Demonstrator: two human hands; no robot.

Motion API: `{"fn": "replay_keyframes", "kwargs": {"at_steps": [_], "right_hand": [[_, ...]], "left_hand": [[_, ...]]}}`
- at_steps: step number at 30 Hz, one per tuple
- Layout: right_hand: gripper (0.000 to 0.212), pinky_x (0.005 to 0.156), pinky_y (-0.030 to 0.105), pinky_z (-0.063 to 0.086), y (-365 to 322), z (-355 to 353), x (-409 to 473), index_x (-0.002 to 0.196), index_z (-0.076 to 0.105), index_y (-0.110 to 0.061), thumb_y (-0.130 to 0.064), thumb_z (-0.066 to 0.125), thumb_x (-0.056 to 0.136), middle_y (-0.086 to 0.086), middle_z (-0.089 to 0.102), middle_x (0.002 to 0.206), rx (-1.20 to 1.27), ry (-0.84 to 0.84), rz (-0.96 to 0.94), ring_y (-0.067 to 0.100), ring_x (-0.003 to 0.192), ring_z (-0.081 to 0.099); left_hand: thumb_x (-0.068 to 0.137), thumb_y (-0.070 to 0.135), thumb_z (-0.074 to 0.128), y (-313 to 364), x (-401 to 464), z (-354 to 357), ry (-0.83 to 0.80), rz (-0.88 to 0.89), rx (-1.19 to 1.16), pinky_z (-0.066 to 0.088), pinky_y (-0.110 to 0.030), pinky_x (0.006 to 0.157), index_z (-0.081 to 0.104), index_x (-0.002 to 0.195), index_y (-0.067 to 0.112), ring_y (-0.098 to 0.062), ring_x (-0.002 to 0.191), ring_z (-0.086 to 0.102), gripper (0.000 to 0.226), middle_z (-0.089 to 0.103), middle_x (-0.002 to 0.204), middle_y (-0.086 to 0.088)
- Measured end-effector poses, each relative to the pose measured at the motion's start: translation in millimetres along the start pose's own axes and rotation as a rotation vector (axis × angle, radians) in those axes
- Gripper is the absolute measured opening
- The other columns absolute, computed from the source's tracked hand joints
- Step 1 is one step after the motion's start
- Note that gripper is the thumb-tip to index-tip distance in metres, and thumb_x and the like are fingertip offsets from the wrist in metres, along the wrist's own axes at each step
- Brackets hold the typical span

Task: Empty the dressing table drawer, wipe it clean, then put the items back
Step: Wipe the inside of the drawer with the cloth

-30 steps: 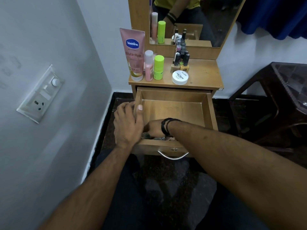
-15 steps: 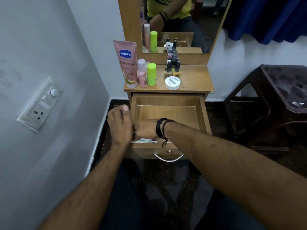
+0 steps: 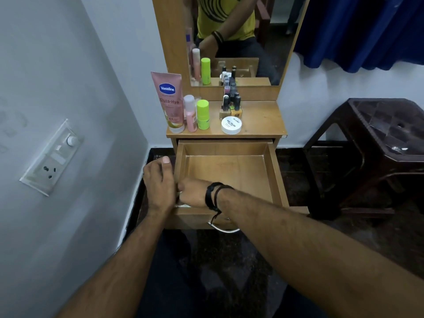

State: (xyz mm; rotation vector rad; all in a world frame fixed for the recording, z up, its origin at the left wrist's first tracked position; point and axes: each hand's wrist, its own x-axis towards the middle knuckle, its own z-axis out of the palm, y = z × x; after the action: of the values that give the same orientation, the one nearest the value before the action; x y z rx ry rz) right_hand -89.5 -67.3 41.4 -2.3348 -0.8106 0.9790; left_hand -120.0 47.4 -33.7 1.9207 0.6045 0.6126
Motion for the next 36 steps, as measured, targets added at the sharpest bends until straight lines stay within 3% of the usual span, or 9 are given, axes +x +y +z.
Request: {"fn": "replay_keyframes", "kwargs": {"at_steps": [5,9,13,15,18,22,25,29,36], "right_hand": [[0.028,0.066,0.029,0.043,18,-34,-15,0.116,0.066,-0.007,-0.009,0.059,0.089,0.007,0.067,0.102,-0.233,-0.185,-0.008,0.020,0.086,0.055],[0.040,0.065,0.026,0.038,35,-64,-35,0.134,0.058,-0.013,-0.010,0.057,0.094,0.004,0.062,0.127,-0.478,-0.301,0.091,0.023,0.113,0.056],[0.036,0.065,0.025,0.045,62,-73,-44,0.122,0.060,-0.029,-0.010,0.060,0.090,-0.005,0.059,0.102,-0.397,-0.305,0.135,0.014,0.089,0.054],[0.036,0.066,0.027,0.047,73,-74,-47,0.117,0.061,-0.030,-0.009,0.062,0.088,-0.004,0.059,0.099,-0.354,-0.280,0.168,0.013,0.084,0.054],[0.043,0.064,0.025,0.039,83,-79,-58,0.131,0.057,-0.022,-0.008,0.062,0.090,0.000,0.059,0.116,-0.485,-0.315,0.219,0.018,0.099,0.054],[0.053,0.084,0.027,0.036,95,-83,-72,0.145,0.046,-0.020,-0.013,0.060,0.094,0.004,0.051,0.142,-0.721,-0.410,0.314,0.026,0.127,0.049],[0.045,0.082,0.030,0.039,98,-80,-68,0.138,0.053,-0.020,-0.012,0.057,0.093,0.004,0.056,0.130,-0.646,-0.357,0.302,0.024,0.116,0.053],[0.034,0.068,0.028,0.041,100,-66,-59,0.121,0.062,-0.020,-0.010,0.062,0.088,0.000,0.061,0.108,-0.450,-0.235,0.217,0.019,0.096,0.054],[0.027,0.061,0.024,0.039,114,-81,-74,0.120,0.061,-0.017,-0.013,0.054,0.094,-0.004,0.057,0.096,-0.559,-0.311,0.307,0.015,0.084,0.052]], "left_hand": [[0.102,0.057,0.029,5,-4,1,-0.051,0.020,0.048,0.040,-0.050,0.107,0.055,0.108,0.024,-0.024,0.118,0.047,0.042,0.049,0.121,-0.006],[0.101,0.059,0.028,4,-6,1,-0.096,0.053,0.172,0.041,-0.043,0.104,0.057,0.112,0.024,-0.021,0.116,0.047,0.046,0.049,0.123,0.000],[0.103,0.052,0.035,4,-10,4,-0.177,0.099,0.327,0.040,-0.042,0.103,0.059,0.118,0.020,-0.024,0.121,0.046,0.043,0.051,0.128,-0.003],[0.102,0.052,0.039,3,-11,5,-0.218,0.119,0.420,0.041,-0.046,0.103,0.060,0.117,0.022,-0.023,0.123,0.045,0.039,0.050,0.130,-0.003],[0.100,0.052,0.042,2,-10,8,-0.296,0.139,0.548,0.044,-0.050,0.101,0.060,0.116,0.024,-0.024,0.123,0.045,0.037,0.050,0.131,-0.002],[0.099,0.049,0.042,3,-9,11,-0.356,0.136,0.631,0.045,-0.050,0.098,0.061,0.115,0.025,-0.026,0.122,0.044,0.035,0.051,0.130,-0.002],[0.099,0.050,0.042,2,-8,11,-0.359,0.130,0.623,0.046,-0.051,0.097,0.060,0.115,0.025,-0.026,0.121,0.044,0.035,0.051,0.129,-0.002],[0.098,0.049,0.043,1,-8,11,-0.355,0.123,0.617,0.045,-0.052,0.097,0.061,0.116,0.025,-0.027,0.121,0.045,0.035,0.052,0.130,-0.002],[0.098,0.049,0.043,8,-10,10,-0.389,0.122,0.647,0.045,-0.052,0.098,0.061,0.117,0.025,-0.027,0.121,0.045,0.035,0.052,0.131,-0.003]]}}
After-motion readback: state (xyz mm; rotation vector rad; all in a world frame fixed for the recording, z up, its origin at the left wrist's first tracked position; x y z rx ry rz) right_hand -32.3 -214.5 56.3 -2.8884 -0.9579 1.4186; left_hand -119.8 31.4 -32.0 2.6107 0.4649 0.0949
